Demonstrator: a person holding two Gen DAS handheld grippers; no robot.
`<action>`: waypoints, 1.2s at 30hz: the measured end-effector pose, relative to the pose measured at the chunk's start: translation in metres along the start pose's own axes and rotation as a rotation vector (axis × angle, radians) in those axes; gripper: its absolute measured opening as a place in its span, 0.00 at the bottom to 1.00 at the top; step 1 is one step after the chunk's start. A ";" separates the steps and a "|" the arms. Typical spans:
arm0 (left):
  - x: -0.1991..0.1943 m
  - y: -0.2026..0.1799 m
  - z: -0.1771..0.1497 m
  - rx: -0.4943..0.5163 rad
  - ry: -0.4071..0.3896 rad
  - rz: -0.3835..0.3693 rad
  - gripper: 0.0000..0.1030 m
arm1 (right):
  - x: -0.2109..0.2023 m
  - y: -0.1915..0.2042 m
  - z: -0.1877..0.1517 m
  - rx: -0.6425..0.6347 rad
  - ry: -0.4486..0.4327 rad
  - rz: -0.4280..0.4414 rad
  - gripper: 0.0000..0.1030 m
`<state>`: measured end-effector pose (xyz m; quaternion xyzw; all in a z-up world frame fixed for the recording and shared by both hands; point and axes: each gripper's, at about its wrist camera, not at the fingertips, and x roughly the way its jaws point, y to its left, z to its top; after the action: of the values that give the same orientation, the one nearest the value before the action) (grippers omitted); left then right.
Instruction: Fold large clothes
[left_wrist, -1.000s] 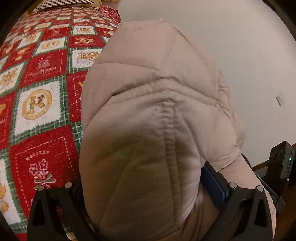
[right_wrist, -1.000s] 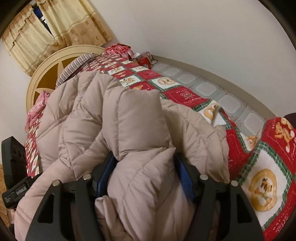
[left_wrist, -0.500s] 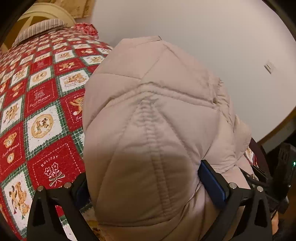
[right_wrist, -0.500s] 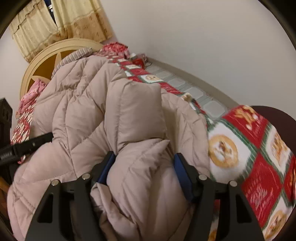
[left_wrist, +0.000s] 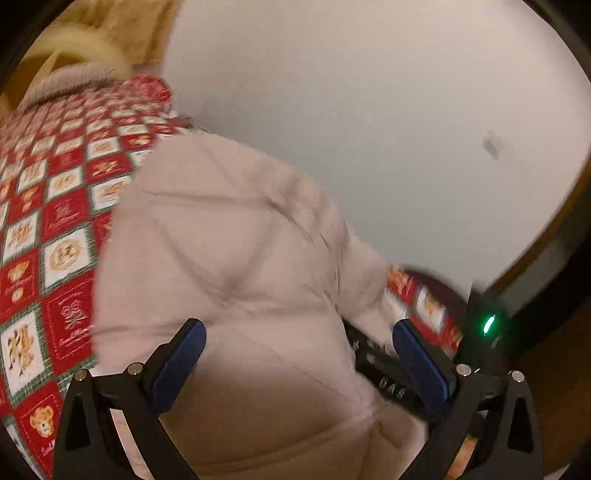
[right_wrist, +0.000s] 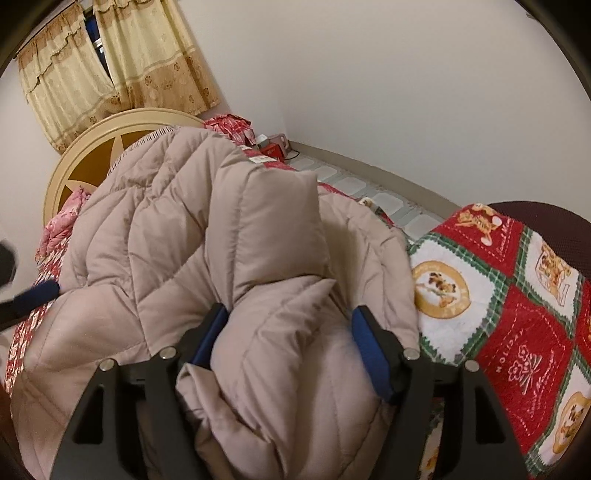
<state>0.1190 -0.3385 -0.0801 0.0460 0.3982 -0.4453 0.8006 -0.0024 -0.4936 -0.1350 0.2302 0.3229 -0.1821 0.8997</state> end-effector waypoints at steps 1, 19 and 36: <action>0.011 -0.007 -0.007 0.067 -0.003 0.078 0.99 | 0.000 -0.001 0.000 0.003 0.000 0.004 0.69; 0.037 0.000 -0.026 0.224 -0.045 0.115 0.99 | -0.016 0.071 0.112 -0.393 -0.016 0.124 0.43; 0.056 0.007 -0.016 0.261 -0.011 0.120 0.99 | 0.062 0.026 0.065 -0.193 0.152 0.198 0.45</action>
<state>0.1311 -0.3652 -0.1316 0.1711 0.3290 -0.4451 0.8151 0.0876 -0.5176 -0.1242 0.1863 0.3816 -0.0427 0.9043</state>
